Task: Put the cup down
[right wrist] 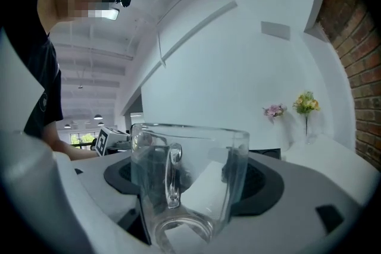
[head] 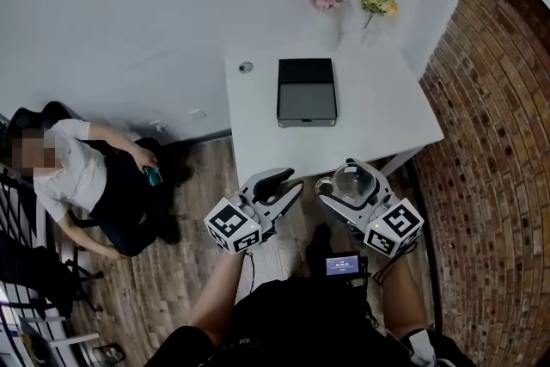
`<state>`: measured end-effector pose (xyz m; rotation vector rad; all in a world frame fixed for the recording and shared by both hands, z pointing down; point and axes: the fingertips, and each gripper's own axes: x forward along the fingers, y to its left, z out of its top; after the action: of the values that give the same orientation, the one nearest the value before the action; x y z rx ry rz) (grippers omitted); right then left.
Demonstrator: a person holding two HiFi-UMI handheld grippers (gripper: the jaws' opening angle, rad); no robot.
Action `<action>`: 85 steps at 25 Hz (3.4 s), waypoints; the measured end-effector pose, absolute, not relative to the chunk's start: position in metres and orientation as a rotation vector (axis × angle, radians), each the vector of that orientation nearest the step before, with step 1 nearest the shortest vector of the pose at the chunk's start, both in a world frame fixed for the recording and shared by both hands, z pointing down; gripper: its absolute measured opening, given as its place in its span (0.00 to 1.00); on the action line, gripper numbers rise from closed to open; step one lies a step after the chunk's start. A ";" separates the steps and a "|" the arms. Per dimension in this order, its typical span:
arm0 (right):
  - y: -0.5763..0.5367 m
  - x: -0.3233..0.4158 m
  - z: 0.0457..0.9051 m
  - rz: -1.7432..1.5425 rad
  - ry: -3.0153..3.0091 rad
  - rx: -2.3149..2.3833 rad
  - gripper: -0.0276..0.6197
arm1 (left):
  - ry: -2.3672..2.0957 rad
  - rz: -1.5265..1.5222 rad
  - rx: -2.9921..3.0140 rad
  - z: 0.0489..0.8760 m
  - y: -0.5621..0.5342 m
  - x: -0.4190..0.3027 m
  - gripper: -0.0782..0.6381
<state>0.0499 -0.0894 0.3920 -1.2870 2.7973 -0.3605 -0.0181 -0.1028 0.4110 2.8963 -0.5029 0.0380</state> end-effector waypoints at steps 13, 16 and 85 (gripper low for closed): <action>-0.183 0.115 0.388 -0.360 2.828 -1.199 0.69 | -0.567 0.048 2.918 0.399 -0.191 0.050 0.27; -0.197 0.123 0.389 -0.361 2.828 -1.183 0.69 | -0.582 0.049 2.921 0.397 -0.203 0.058 0.27; -0.441 0.116 0.483 -0.369 2.881 -1.223 0.69 | -0.652 0.063 2.835 0.453 -0.356 0.033 0.27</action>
<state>0.1155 -0.4406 0.4829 -1.2225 2.8815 -0.3685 0.0328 -0.3556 0.4526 2.8346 -0.6521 0.0632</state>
